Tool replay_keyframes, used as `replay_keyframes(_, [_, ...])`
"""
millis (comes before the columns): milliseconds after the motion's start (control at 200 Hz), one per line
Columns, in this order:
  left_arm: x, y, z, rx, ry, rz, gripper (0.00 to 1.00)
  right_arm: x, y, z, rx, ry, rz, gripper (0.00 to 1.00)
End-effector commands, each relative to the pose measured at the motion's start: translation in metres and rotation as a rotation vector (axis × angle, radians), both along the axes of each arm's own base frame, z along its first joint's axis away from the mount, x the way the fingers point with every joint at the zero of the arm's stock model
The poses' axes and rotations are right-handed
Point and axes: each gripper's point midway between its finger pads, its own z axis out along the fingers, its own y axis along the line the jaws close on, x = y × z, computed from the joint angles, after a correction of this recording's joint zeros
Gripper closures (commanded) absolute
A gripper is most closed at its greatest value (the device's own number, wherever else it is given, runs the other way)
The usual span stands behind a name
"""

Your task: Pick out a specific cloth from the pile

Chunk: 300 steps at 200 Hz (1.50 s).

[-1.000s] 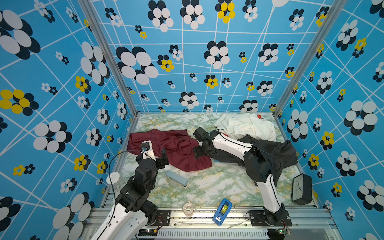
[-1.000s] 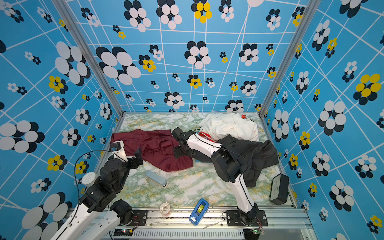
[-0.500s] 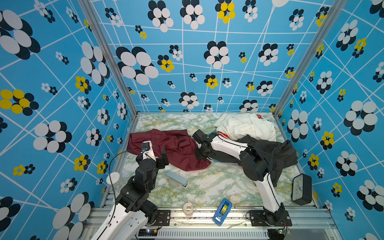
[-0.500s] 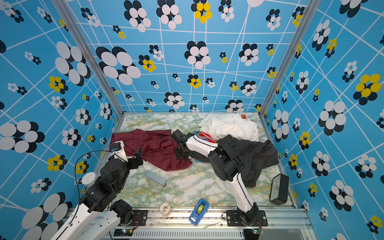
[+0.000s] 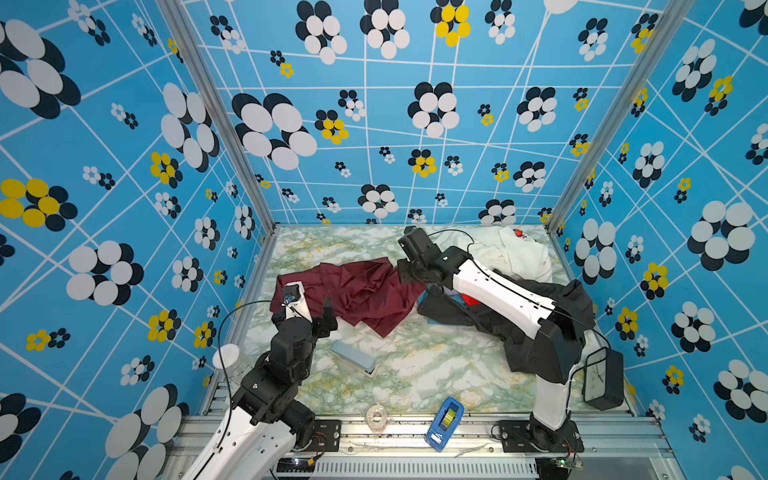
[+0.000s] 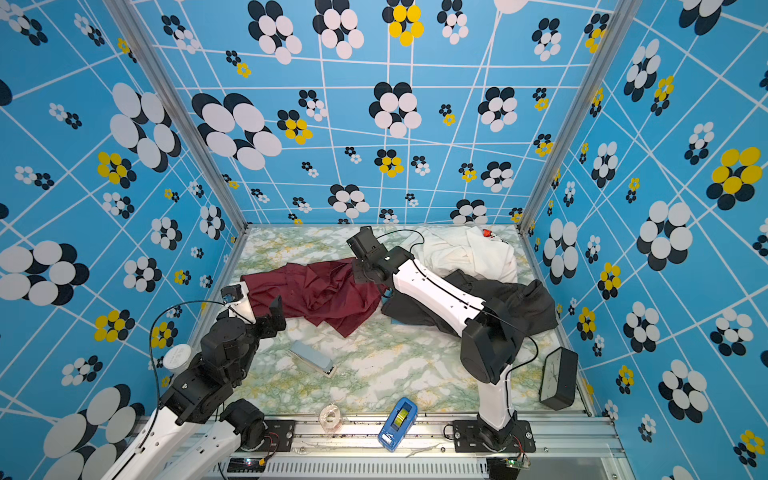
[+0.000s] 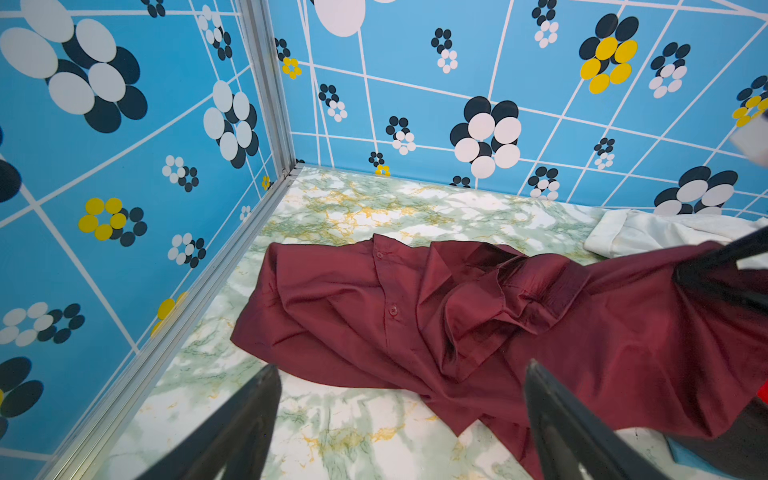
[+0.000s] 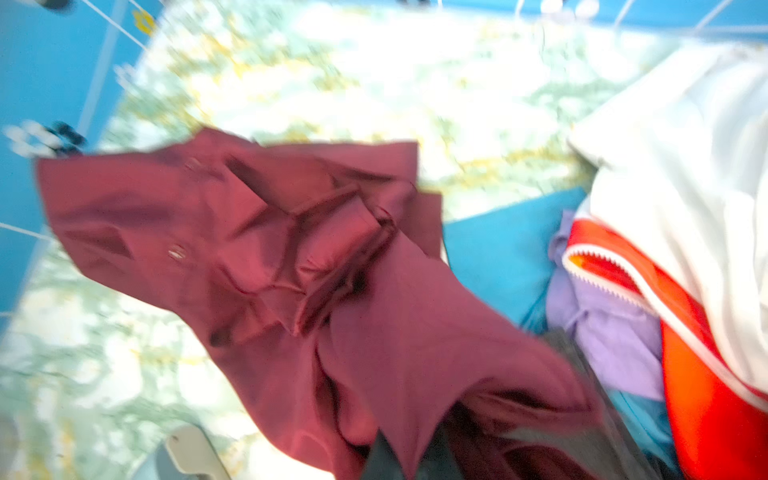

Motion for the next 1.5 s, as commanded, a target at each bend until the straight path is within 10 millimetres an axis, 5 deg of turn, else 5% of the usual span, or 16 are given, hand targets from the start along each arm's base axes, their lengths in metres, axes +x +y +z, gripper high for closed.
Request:
replay_keyframes(0, [-0.002,0.002,-0.005,0.016,0.003,0.007,0.08,0.011,0.037,0.017,0.132,-0.044,0.084,1.0])
replay_keyframes(410, [-0.003,0.007,-0.007,0.048,0.008,0.026,0.07,-0.009,0.236,-0.003,0.662,0.161,0.485,1.0])
replay_keyframes(585, [-0.007,0.012,-0.005,0.053,-0.011,0.042,0.07,-0.013,0.279,-0.009,0.852,0.242,0.544,1.0])
replay_keyframes(675, [-0.008,0.013,-0.004,0.051,-0.016,0.044,0.07,-0.011,0.284,-0.031,0.881,0.295,0.53,1.0])
replay_keyframes(785, [-0.007,0.012,-0.005,0.052,-0.016,0.044,0.06,-0.014,0.285,-0.058,0.879,0.364,0.525,0.39])
replay_keyframes(925, [-0.006,0.012,-0.006,0.054,-0.012,0.042,0.06,-0.017,0.283,-0.051,0.886,0.386,0.553,0.09])
replay_keyframes(1035, [-0.007,0.012,-0.004,0.05,-0.017,0.042,0.06,-0.025,0.277,-0.025,0.854,0.341,0.603,0.01])
replay_keyframes(1259, [-0.008,0.012,0.001,0.033,-0.03,0.037,0.07,-0.045,0.243,0.04,0.74,0.231,0.646,0.01])
replay_keyframes(1494, [-0.007,0.011,0.002,0.024,-0.032,0.037,0.07,-0.064,0.185,0.046,0.492,0.268,0.603,0.01])
